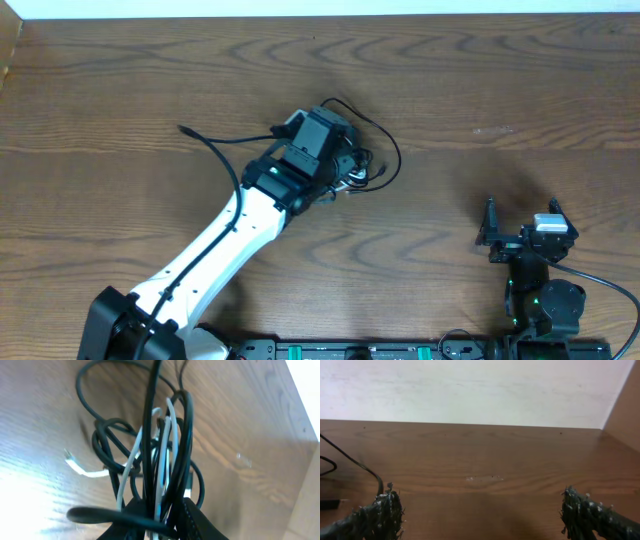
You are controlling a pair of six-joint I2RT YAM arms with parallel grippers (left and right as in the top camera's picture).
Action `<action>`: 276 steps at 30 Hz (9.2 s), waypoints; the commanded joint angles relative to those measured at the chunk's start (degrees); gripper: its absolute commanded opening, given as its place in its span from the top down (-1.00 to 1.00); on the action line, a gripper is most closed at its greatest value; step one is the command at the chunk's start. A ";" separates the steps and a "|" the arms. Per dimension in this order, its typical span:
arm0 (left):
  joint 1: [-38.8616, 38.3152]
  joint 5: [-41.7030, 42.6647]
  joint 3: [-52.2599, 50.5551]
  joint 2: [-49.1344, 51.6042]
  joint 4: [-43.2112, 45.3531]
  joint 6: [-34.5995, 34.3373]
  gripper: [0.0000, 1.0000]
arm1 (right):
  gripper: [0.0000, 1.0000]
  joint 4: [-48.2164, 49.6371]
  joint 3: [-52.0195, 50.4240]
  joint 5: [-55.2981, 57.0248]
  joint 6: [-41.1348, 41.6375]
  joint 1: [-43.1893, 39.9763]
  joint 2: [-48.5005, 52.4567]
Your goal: Untangle cables
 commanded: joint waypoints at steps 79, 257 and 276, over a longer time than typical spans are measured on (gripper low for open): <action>-3.30 -10.91 0.28 -5.20 -13.38 12.66 -0.12 | -0.40 -8.55 12.50 -46.05 48.96 0.50 26.03; -2.62 11.69 0.00 11.78 -9.90 15.63 0.31 | 0.98 -27.32 45.62 -18.91 52.02 27.98 70.44; -2.62 1.01 0.00 14.05 -9.64 15.61 0.42 | 0.70 -31.74 45.62 -26.12 48.96 16.09 70.44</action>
